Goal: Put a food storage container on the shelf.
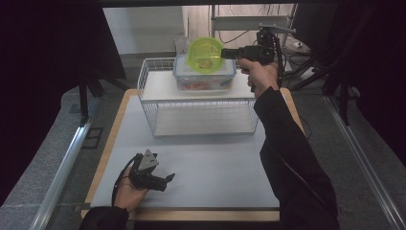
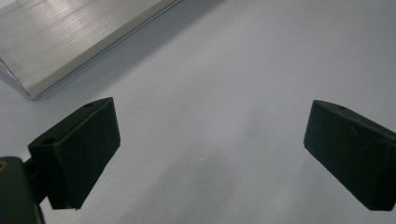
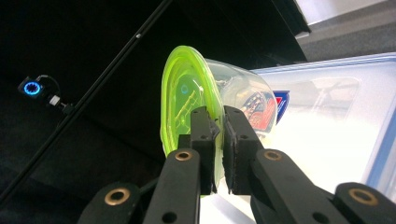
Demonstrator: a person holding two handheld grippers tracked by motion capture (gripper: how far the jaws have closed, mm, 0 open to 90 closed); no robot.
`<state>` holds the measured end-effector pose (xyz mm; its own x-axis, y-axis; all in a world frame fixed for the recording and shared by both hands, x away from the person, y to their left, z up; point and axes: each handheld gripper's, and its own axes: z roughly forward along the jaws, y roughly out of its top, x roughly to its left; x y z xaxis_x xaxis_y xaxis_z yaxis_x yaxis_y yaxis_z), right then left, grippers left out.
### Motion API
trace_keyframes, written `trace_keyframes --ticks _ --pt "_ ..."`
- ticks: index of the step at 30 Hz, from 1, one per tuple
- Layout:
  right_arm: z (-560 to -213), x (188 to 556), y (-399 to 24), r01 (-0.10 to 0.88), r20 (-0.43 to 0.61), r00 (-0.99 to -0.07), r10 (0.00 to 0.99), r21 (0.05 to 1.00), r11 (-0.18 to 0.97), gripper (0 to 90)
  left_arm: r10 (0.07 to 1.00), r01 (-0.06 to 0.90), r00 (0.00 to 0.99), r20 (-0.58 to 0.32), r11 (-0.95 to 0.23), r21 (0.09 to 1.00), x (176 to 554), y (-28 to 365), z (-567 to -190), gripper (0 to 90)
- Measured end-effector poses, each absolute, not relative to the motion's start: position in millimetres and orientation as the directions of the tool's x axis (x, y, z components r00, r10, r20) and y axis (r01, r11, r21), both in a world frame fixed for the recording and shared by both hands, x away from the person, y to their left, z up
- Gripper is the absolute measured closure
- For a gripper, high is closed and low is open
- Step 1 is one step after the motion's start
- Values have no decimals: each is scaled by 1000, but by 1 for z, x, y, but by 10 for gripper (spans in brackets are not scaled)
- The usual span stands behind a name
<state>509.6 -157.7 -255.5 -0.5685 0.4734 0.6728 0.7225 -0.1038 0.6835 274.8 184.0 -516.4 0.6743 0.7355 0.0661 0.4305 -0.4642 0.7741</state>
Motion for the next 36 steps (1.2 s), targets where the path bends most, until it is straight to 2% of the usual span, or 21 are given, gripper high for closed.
trace_keyframes --ticks 5,12,18,27,32,36 --pt "-257 521 -154 757 717 -522 461 639 -138 836 733 432 677 62 -464 774 275 184 -516 36" --pt "-256 531 -154 767 729 -488 480 620 -161 808 726 430 684 65 -474 769 275 184 -517 36" --pt "-256 536 -150 769 723 -466 510 617 -171 743 725 433 687 60 -474 767 275 184 -517 36" --pt "-262 542 -146 777 737 -447 507 601 -188 693 723 440 689 51 -473 763 276 183 -519 36" --pt "-263 543 -145 761 721 -458 519 620 -189 592 723 440 689 50 -471 765 275 183 -518 36" --pt "-261 540 -148 733 699 -495 516 655 -183 454 723 434 688 58 -474 766 275 183 -518 36"
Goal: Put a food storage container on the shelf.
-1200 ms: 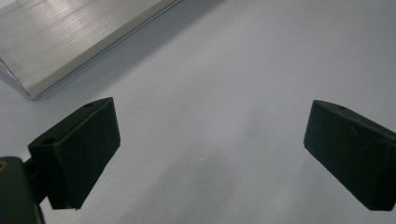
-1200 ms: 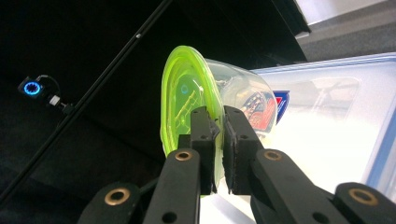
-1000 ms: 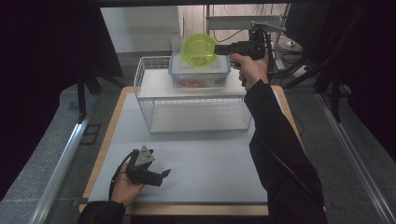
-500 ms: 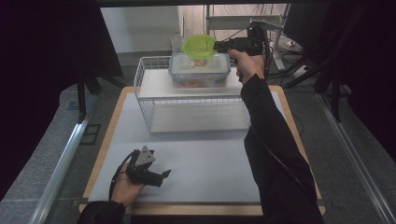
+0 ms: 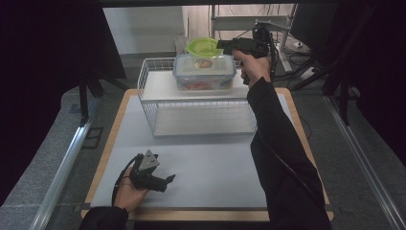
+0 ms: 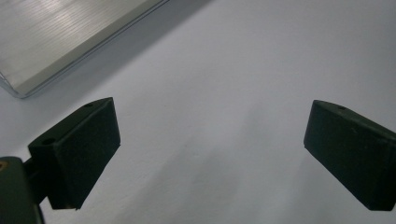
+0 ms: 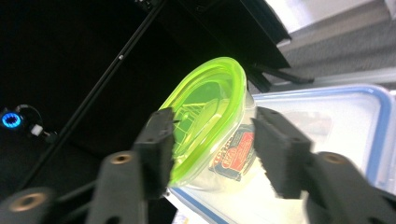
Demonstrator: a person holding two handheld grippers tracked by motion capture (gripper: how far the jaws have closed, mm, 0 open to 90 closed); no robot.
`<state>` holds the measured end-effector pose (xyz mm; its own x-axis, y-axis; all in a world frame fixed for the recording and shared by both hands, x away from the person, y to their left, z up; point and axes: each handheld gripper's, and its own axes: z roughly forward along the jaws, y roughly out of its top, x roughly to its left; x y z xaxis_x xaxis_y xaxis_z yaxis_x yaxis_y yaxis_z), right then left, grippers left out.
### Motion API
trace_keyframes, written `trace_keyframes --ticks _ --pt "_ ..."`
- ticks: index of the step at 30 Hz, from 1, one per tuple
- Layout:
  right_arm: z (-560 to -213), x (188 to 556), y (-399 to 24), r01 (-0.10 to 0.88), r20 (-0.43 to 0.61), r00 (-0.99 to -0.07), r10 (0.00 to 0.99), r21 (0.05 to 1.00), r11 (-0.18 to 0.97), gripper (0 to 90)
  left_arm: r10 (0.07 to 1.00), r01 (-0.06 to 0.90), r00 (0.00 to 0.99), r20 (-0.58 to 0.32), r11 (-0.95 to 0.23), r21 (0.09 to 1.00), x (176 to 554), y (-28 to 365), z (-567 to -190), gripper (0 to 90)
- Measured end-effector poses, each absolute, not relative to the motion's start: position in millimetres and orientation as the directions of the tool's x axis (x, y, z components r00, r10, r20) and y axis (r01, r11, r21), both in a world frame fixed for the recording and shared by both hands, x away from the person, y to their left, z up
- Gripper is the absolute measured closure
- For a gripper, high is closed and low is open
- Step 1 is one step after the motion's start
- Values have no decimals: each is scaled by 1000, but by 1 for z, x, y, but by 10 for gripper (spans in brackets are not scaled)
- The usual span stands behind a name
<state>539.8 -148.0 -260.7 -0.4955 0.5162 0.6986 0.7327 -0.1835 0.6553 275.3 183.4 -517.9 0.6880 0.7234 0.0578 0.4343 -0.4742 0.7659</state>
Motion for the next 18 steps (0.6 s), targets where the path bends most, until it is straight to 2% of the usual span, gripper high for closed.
trace_keyframes --ticks 4,7,18 --pt "-258 532 -155 690 647 -545 534 708 -153 348 724 434 687 57 -472 767 275 183 -518 35" --pt "-260 524 -162 671 607 -575 549 733 -108 303 724 430 687 60 -472 770 275 182 -517 34" --pt "-279 489 -171 578 436 -667 603 814 50 219 727 426 685 48 -453 783 275 183 -517 27"
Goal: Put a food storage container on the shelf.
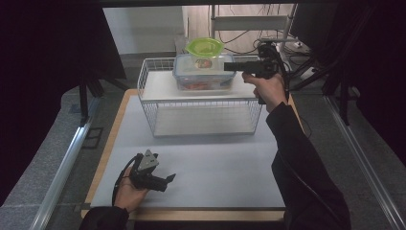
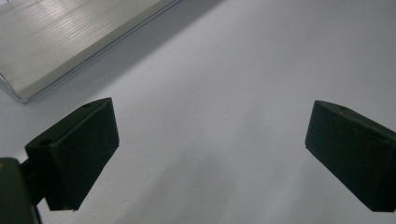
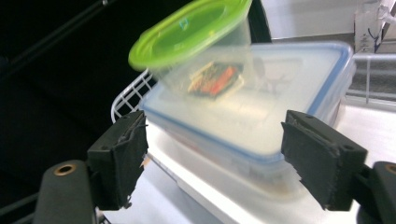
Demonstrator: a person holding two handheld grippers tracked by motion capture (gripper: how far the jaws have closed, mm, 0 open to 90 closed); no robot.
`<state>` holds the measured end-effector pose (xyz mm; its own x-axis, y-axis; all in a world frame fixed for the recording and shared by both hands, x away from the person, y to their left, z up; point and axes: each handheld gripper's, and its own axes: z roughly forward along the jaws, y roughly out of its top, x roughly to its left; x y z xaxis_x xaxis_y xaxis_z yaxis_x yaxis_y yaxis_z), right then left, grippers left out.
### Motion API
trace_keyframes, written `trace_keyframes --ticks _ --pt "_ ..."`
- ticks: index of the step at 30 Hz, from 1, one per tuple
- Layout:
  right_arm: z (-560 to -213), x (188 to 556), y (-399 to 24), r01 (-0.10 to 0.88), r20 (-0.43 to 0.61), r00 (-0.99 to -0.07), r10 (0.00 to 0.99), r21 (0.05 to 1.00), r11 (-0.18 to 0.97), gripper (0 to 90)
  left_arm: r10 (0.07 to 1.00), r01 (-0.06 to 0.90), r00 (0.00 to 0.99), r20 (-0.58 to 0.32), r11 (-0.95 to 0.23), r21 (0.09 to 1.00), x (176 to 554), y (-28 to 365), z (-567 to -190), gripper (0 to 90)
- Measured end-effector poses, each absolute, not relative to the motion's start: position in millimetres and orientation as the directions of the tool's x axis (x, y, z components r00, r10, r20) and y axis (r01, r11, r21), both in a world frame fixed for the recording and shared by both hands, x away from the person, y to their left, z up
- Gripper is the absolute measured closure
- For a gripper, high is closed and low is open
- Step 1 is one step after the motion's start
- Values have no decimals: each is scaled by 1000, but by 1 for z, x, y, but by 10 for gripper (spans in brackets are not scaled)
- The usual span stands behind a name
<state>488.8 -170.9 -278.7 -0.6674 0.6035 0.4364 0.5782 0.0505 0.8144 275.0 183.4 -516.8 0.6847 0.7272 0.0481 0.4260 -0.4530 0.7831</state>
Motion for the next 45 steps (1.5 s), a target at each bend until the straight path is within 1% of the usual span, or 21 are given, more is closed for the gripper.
trace_keyframes --ticks 4,12,21,25,32,40,45 --pt "-289 477 -173 556 411 -687 600 828 69 197 730 424 682 44 -444 789 275 184 -516 25" --pt "-307 452 -176 494 321 -717 618 860 127 159 732 422 680 40 -436 795 275 184 -516 22" --pt "-318 432 -177 439 249 -741 623 882 169 121 729 413 683 45 -436 799 274 185 -516 17" --pt "-323 423 -178 407 208 -750 628 893 190 105 732 413 680 31 -418 810 274 185 -516 16" --pt "-333 410 -178 371 148 -764 628 897 239 80 726 410 688 7 -397 821 274 186 -515 12" --pt "-344 396 -179 341 91 -771 630 894 290 56 721 398 693 12 -397 827 274 186 -515 8" --pt "-353 389 -182 332 73 -772 631 893 303 44 717 392 697 16 -399 829 273 186 -514 7"
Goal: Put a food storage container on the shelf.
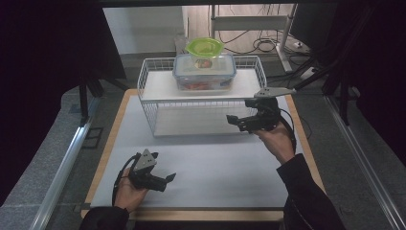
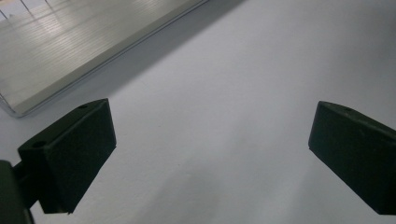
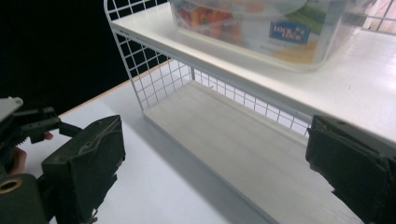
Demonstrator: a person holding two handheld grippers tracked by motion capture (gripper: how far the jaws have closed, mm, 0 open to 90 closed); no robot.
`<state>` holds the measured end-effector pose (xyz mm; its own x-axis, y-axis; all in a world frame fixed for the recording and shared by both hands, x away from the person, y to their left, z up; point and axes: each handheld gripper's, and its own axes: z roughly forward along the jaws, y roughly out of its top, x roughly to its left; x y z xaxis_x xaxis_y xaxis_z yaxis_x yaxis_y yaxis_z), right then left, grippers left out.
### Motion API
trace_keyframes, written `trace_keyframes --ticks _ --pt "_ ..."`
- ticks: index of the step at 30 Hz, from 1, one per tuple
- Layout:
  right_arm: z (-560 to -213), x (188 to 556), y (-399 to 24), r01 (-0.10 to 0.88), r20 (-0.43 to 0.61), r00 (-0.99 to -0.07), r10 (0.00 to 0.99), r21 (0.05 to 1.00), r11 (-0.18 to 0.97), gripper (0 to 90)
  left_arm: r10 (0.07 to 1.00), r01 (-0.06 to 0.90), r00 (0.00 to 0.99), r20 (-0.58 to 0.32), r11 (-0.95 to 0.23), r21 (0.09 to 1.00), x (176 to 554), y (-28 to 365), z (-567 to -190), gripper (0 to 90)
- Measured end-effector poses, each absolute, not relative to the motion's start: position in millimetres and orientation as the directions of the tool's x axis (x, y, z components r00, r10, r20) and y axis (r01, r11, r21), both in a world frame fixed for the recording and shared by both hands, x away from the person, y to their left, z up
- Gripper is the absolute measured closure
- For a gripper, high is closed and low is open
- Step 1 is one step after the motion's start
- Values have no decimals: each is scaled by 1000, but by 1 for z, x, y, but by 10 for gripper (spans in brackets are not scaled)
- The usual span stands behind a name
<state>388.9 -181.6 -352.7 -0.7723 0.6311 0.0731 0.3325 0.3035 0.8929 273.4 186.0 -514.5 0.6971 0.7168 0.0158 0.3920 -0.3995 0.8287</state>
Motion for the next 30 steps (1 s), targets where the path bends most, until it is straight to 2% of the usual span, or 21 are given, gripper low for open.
trace_keyframes --ticks 8,30 --pt "-368 381 -183 315 45 -773 633 893 321 36 710 364 702 51 -420 831 271 184 -514 8" --pt "-404 360 -183 273 -20 -784 621 887 373 36 716 367 694 73 -440 820 269 183 -513 13"
